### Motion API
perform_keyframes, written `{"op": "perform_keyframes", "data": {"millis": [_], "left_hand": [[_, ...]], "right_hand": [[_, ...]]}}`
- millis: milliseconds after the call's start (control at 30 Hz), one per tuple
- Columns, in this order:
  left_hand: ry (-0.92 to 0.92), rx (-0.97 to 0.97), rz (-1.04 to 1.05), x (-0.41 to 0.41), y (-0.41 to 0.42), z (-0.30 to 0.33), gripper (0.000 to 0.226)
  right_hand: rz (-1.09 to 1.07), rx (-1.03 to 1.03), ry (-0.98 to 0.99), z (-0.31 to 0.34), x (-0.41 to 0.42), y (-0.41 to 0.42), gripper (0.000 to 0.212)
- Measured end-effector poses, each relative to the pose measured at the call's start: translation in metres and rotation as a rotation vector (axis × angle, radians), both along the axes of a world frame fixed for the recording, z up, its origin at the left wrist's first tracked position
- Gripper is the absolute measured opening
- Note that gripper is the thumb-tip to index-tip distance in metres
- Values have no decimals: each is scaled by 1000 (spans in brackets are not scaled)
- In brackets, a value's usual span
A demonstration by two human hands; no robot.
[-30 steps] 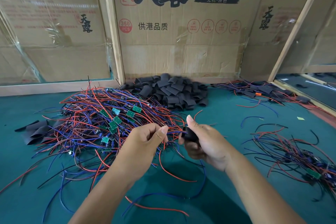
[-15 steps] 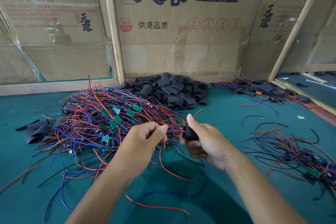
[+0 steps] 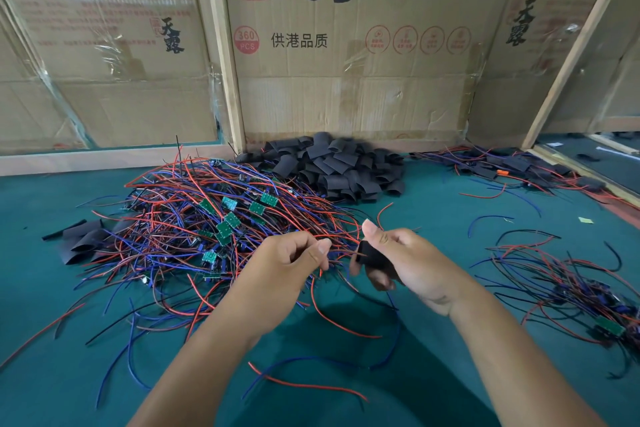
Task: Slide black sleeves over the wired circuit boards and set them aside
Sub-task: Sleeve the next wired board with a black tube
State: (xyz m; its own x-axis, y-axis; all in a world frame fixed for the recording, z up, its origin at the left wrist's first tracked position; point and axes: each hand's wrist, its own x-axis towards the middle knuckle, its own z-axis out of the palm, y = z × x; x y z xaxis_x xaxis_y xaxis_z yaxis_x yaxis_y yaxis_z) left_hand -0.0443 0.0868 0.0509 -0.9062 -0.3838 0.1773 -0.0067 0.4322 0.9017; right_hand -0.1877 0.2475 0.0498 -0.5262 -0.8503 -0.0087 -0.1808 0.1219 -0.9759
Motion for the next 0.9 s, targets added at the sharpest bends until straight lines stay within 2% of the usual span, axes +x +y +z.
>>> {"op": "perform_keyframes", "data": {"millis": [200,400,567,700,800,900], "left_hand": [[13,140,-6,-2,-4,-3,37],[12,149,-10,-1,-3,-2,37],[3,40,-5,0,2,2,36],[8,-87,12,-3,5,1,32],[-15,-67,-14,-8,12,-5,15],[-103,-71,-4,-12,16,-17,15]], "right_hand": [[16,-70,-156,0,1,-2,68],[24,-68,-121,-1,1,-4,69],[50,-70,0,-1,4,-4,66],[194,-48,84,-1,5,-2,59],[279,92,235,-2,8,-2,47],[289,287,465,-2,10,-3,42]]}}
